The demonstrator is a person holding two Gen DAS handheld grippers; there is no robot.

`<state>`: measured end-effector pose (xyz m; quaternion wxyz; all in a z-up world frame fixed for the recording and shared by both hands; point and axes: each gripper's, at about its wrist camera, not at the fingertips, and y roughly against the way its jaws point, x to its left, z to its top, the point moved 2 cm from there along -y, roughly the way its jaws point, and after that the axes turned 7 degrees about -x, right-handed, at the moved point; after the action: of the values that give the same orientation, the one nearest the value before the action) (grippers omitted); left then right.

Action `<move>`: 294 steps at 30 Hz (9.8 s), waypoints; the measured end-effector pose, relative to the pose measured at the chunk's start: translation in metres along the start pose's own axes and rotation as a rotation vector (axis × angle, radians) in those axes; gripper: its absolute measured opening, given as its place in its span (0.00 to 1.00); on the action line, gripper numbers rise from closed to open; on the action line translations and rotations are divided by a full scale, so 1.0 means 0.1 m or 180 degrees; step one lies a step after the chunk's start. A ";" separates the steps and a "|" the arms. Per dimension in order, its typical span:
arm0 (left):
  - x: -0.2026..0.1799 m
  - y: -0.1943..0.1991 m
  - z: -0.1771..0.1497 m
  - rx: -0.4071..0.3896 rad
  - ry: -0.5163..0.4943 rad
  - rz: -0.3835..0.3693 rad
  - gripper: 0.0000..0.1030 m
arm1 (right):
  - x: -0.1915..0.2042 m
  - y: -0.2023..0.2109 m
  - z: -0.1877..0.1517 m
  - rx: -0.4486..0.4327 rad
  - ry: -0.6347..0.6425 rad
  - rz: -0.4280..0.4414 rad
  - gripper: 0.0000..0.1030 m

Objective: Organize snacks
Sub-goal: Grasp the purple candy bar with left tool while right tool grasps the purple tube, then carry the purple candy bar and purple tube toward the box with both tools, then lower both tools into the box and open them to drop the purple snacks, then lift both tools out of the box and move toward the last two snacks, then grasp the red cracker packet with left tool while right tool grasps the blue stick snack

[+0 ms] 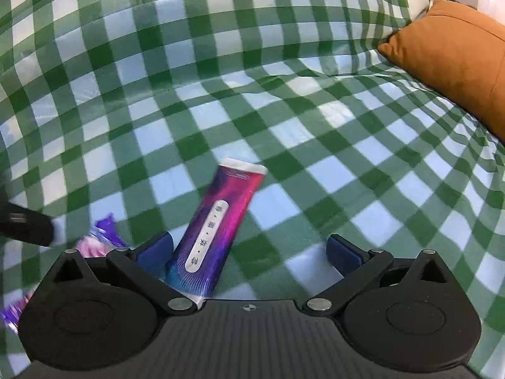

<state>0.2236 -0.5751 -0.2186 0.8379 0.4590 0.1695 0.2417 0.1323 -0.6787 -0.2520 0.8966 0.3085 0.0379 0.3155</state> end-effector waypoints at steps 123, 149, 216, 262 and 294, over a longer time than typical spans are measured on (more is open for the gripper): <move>1.98 5.04 -4.44 -0.0808 0.1344 0.0788 0.14 | 2.16 5.79 -1.79 -0.0025 0.1661 0.1943 0.21; 2.58 4.09 -4.08 -0.0407 0.1362 0.1213 1.00 | 2.88 4.67 -1.78 0.0475 0.1429 0.1901 0.57; 1.16 5.65 -5.14 -0.0675 0.1198 0.1670 1.00 | 1.46 6.55 -2.05 -0.0511 0.1443 0.1987 1.00; 0.37 2.16 -2.00 -0.0038 0.0387 0.1183 1.00 | 0.12 3.19 -0.89 -0.0521 0.0789 0.0838 1.00; 0.89 0.44 -1.64 0.0536 0.1062 0.0794 0.24 | 0.88 1.38 -1.06 -0.0265 0.1448 0.1485 0.28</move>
<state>0.2033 -0.3918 -0.2727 0.7206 0.4985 0.2673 0.4011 0.0992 -0.4865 -0.2468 0.7805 0.1935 0.1526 0.5745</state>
